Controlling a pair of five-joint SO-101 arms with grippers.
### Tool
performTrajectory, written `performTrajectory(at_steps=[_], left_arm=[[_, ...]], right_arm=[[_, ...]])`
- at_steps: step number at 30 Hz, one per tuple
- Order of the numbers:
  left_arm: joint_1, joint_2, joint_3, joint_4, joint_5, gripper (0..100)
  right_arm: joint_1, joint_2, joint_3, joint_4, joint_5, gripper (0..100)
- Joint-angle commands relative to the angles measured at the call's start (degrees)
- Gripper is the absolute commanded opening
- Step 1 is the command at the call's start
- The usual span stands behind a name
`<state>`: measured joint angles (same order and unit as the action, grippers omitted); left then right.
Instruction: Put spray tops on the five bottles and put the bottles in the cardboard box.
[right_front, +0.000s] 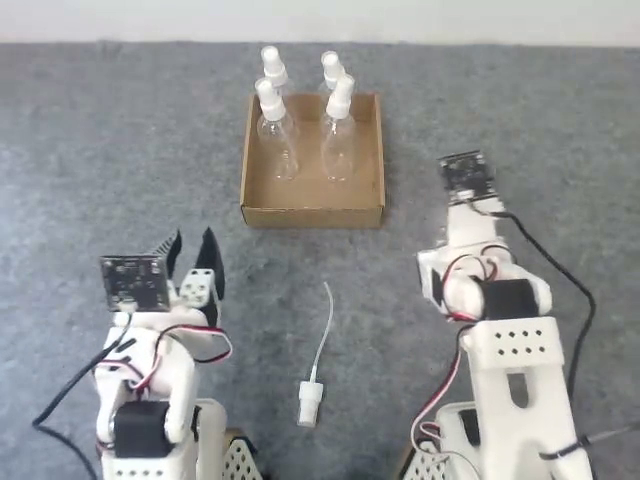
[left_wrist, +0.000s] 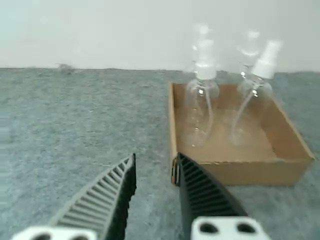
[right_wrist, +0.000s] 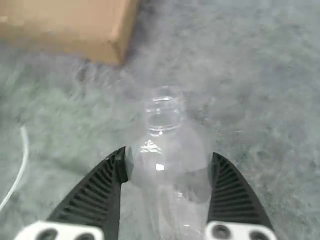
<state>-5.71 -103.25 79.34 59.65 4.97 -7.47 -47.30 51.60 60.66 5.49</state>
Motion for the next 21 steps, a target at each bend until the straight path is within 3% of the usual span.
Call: performTrajectory(at_steps=[1, 7, 21], left_arm=[[3.2, -0.5, -3.4, 2.0, -2.3, 12], [9.2, -0.5, -3.5, 5.1, -4.7, 12], [15.6, -0.4, -3.4, 7.9, -8.3, 12]], right_arm=[[2.1, -1.6, -0.4, -2.0, -1.3, 12.2], [2.2, -1.4, -0.4, -2.1, -1.8, 12.2], [2.2, -1.3, -0.4, -2.1, -1.6, 12.2]])
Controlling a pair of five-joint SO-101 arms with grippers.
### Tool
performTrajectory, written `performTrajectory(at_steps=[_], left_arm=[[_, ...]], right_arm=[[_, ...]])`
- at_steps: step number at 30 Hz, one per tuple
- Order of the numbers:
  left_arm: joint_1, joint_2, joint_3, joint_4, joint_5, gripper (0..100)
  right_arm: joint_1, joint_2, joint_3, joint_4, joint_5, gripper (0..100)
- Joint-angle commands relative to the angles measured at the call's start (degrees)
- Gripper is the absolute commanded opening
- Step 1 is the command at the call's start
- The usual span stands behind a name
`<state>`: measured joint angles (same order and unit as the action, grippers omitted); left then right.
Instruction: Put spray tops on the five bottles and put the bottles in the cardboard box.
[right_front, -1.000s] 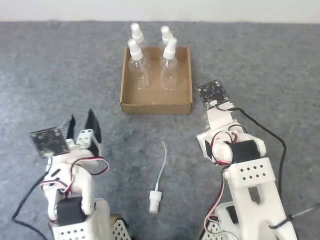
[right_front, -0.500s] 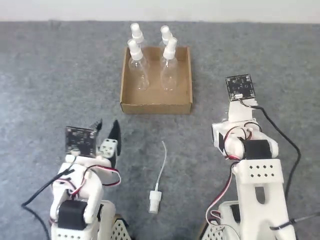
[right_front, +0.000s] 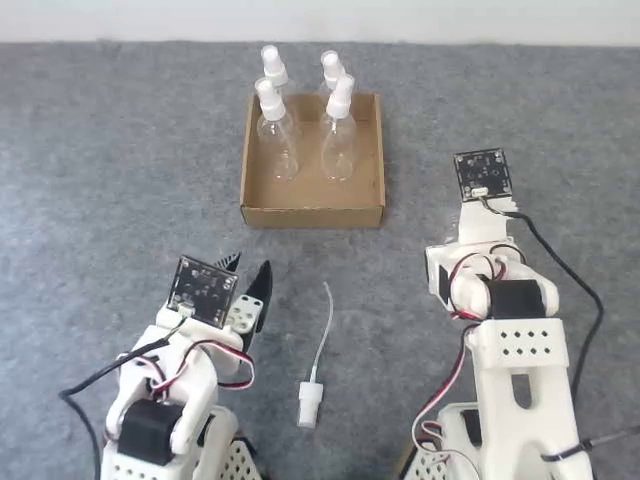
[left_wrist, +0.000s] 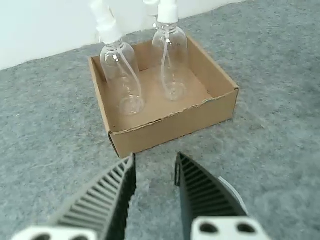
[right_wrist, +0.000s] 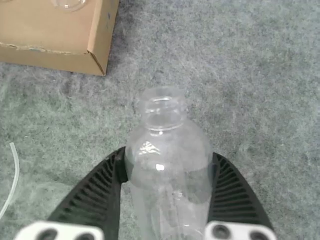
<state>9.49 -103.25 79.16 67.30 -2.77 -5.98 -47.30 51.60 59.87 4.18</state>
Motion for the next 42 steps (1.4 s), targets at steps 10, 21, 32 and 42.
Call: performTrajectory(at_steps=[10, 21, 32, 42], left_arm=[[5.1, 16.4, -7.7, -1.6, -0.5, 12], [12.5, 36.4, -12.4, -3.2, 1.1, 15], [13.3, 57.2, -19.2, -3.4, 4.3, 18], [19.2, 73.4, -22.5, -6.5, 7.0, 18]], right_arm=[[0.7, -1.3, -0.4, -1.3, -0.1, 12.2], [0.7, -1.2, -0.4, -1.3, -0.1, 12.2], [0.7, -1.2, 1.8, -4.4, -0.1, 12.2], [0.7, -1.2, 1.8, -4.3, -0.1, 12.2]])
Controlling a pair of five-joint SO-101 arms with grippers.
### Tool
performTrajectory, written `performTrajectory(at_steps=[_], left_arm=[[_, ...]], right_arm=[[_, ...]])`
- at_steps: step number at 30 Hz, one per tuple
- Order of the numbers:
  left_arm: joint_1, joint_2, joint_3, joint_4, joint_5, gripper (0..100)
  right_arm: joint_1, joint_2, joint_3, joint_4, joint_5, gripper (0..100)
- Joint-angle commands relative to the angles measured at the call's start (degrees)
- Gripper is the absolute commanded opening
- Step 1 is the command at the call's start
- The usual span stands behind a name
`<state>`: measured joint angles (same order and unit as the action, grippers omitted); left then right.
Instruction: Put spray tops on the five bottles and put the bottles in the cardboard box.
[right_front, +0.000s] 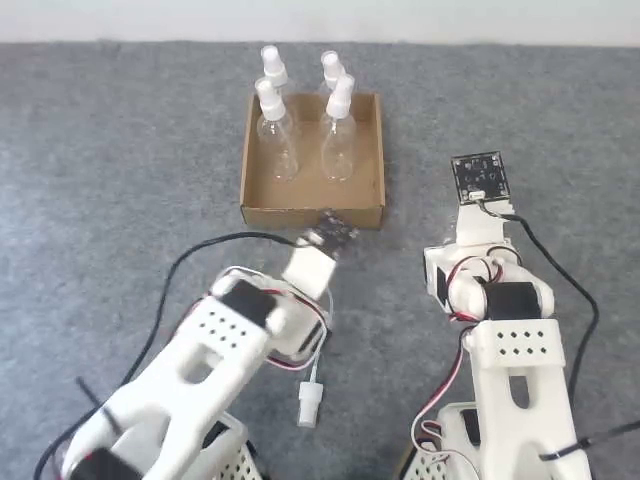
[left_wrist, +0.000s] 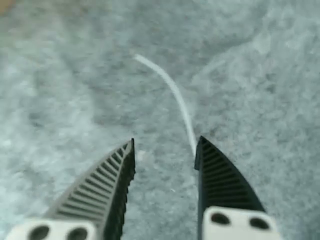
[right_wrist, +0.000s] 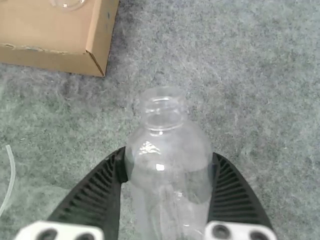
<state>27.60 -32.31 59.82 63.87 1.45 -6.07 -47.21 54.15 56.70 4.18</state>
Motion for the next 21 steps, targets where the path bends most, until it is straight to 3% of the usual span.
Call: performTrajectory(at_steps=[1, 21], left_arm=[[1.1, 3.6, -3.3, -3.7, 3.4, 18], [1.1, 19.1, -7.6, -7.3, 3.3, 13]], right_arm=[[0.7, -1.3, -0.8, -1.1, -0.1, 12.2], [0.7, -1.3, -0.8, -1.0, -0.1, 12.2]])
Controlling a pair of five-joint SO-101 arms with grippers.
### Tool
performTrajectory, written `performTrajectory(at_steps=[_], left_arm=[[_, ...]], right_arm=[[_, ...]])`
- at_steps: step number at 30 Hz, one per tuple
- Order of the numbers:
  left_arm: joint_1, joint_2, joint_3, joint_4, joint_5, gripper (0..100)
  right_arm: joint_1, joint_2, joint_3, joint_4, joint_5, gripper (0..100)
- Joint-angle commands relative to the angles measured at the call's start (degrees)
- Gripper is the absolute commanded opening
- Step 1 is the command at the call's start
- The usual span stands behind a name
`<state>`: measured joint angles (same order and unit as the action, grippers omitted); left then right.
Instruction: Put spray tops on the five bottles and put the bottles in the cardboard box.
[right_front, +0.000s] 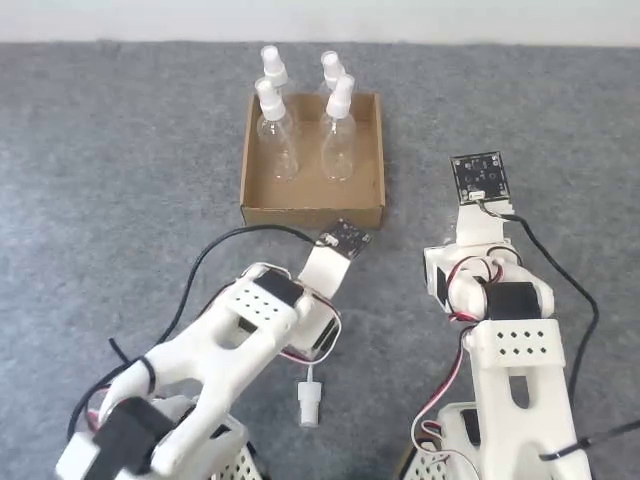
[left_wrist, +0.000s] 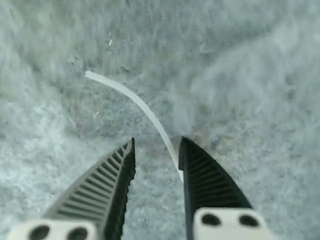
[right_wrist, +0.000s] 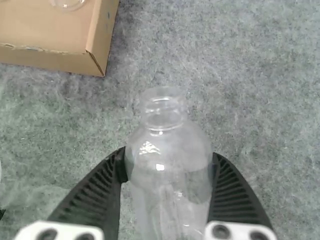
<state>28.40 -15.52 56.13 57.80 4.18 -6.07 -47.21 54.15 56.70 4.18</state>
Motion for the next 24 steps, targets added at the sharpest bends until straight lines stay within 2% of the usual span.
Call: performTrajectory(at_steps=[1, 5, 10, 18, 24], left_arm=[[0.4, 3.9, -4.8, -1.0, 0.6, 13], [0.2, 9.0, -8.9, 1.3, 0.9, 12], [0.4, 10.4, -10.1, 1.4, 0.4, 1], [-0.6, 10.3, -10.3, 1.3, 0.4, 1], [-6.2, 10.3, -11.8, 1.4, 0.4, 1]], right_arm=[[0.7, -1.3, -0.8, -1.0, -0.1, 12.2], [0.7, -1.3, -0.8, -1.0, -0.1, 12.2], [0.7, -1.3, -0.8, -1.0, 0.0, 12.2], [0.7, -1.3, -0.8, -1.0, 0.0, 12.2], [0.7, -1.3, -0.8, -1.0, 0.0, 12.2]])
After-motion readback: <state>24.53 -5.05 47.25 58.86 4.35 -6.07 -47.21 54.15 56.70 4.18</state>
